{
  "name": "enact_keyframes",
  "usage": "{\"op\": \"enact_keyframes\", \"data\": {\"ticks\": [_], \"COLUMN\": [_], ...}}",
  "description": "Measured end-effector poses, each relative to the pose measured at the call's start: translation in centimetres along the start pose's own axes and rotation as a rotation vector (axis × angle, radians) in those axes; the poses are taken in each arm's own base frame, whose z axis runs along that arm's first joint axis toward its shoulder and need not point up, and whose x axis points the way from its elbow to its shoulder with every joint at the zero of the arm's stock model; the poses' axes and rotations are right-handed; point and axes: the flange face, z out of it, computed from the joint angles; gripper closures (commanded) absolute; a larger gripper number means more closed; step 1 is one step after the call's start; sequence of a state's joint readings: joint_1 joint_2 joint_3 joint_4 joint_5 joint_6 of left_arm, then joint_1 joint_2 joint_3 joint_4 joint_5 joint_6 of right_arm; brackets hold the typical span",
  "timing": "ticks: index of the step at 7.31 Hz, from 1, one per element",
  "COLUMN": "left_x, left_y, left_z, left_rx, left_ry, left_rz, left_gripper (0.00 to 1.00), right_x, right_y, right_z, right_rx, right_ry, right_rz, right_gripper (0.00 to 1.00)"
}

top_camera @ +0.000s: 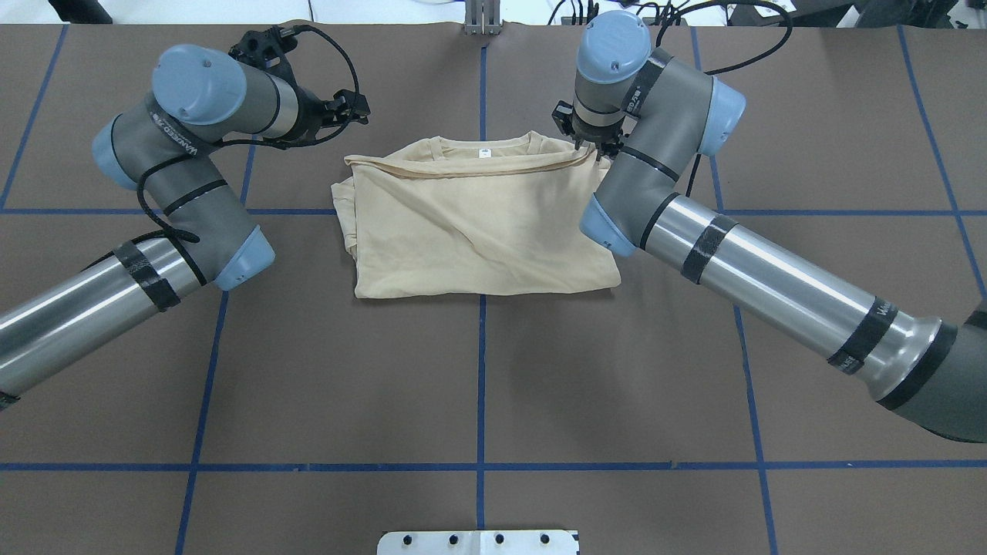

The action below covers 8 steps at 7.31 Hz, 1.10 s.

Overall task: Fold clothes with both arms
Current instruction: 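Move the right gripper to the shirt corner nearest it while the left gripper lifts away, then grasp the shirt corner with the right gripper and rotate the shirt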

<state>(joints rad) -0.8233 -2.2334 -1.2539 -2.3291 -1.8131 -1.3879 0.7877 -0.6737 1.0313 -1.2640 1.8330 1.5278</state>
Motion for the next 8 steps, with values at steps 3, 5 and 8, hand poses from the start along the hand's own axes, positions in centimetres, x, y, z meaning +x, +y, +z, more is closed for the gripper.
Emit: {"op": "enact_keyframes", "data": {"ticks": [3,5,8], "left_x": [0.5,-0.2,0.3], "left_y": [-0.2,0.8,1.6], "left_z": [-5.7,-9.0,-12.8], "left_rx": [-0.038,-0.038,-0.021], "left_ry": [0.1,0.147,0.206], "left_rz": [0.008,0.021,0.022], "left_gripper": [0.0,0.0,0.0], "right_x": [4.4,11.9,15.5], "right_y": [0.9,6.1,16.3], "right_z": [-5.0,-7.3,-8.6], "right_rx": [-0.06,-0.091,-0.026], "right_ry": [-0.11,-0.168,-0.237], "right_rz": [0.021,0.074,0.261], "right_gripper": [0.05,0.05,0.08]}}
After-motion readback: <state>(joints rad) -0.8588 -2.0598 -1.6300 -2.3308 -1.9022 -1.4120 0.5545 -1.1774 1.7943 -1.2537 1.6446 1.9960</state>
